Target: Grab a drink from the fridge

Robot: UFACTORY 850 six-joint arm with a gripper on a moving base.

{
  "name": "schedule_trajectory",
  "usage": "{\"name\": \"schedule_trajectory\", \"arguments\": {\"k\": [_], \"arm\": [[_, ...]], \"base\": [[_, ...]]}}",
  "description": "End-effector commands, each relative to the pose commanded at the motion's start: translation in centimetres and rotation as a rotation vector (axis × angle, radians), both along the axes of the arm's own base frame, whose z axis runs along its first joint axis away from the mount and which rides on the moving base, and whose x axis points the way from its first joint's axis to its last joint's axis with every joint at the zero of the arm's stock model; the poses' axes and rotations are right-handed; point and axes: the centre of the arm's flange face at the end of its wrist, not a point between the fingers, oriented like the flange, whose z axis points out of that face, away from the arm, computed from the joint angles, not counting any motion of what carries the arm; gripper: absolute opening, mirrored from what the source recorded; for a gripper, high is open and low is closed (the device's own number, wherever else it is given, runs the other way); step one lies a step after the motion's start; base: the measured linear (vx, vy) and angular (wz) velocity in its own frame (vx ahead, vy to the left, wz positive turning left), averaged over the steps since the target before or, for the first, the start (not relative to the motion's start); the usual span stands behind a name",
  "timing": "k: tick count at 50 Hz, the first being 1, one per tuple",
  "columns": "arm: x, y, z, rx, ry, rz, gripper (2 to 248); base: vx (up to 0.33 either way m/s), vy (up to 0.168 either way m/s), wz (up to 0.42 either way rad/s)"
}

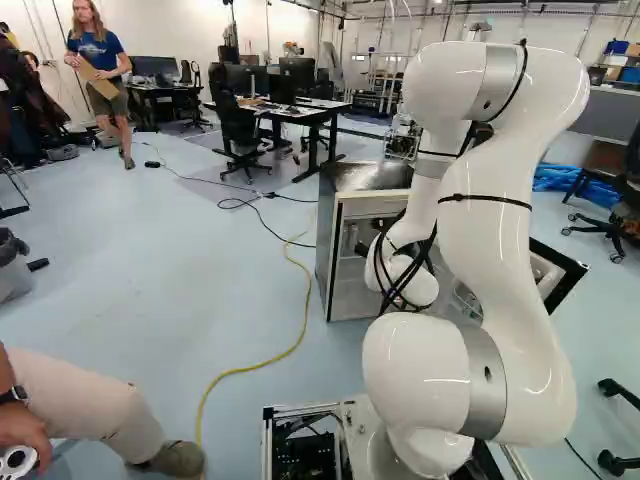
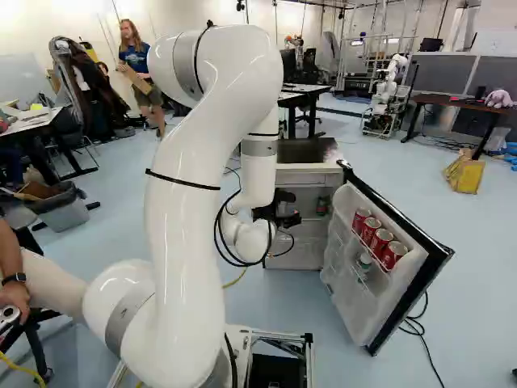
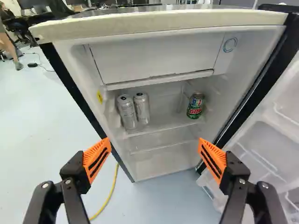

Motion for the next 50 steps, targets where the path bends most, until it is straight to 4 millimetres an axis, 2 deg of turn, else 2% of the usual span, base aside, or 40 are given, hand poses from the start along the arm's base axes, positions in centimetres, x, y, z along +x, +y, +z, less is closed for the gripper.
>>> {"name": "schedule_trajectory", "arguments": {"k": [50], "arm": [[-1.6, -2.7, 0.6, -0.066, -0.016, -0.286, 247]], "base": [[0.0, 0.0, 0.0]]}}
